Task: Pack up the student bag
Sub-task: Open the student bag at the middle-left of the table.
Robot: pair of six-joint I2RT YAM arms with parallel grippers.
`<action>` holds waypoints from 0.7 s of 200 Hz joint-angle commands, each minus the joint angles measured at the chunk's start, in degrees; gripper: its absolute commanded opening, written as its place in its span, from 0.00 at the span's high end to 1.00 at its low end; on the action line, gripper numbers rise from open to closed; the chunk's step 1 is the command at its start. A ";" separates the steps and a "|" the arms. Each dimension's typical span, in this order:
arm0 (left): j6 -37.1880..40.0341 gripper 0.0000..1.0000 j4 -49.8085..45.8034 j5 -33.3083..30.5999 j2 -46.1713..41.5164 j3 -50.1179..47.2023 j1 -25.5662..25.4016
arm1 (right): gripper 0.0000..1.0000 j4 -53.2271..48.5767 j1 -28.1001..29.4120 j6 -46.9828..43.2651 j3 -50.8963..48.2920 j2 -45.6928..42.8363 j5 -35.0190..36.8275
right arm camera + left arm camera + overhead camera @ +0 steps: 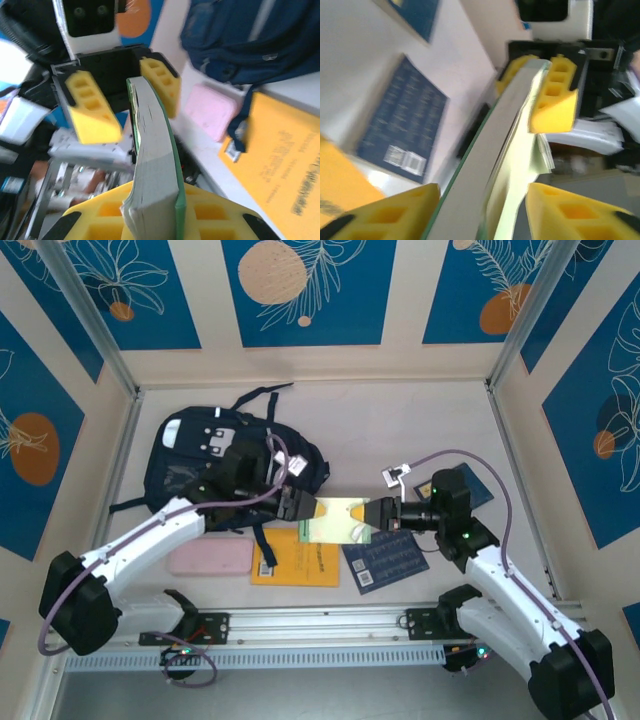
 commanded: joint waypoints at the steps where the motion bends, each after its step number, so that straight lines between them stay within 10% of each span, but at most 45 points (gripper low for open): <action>1: 4.53 0.36 -12.97 -16.35 1.23 5.89 4.73 | 1.00 -14.69 -2.60 -4.64 2.90 -2.58 12.82; 54: 5.23 0.09 -32.43 -52.56 16.84 23.79 7.82 | 1.00 -17.02 -5.33 -4.86 1.09 -4.36 16.61; 140: 7.29 0.07 -34.76 -54.57 41.72 40.12 8.31 | 1.00 -19.77 -9.22 -5.54 -0.63 -4.86 14.61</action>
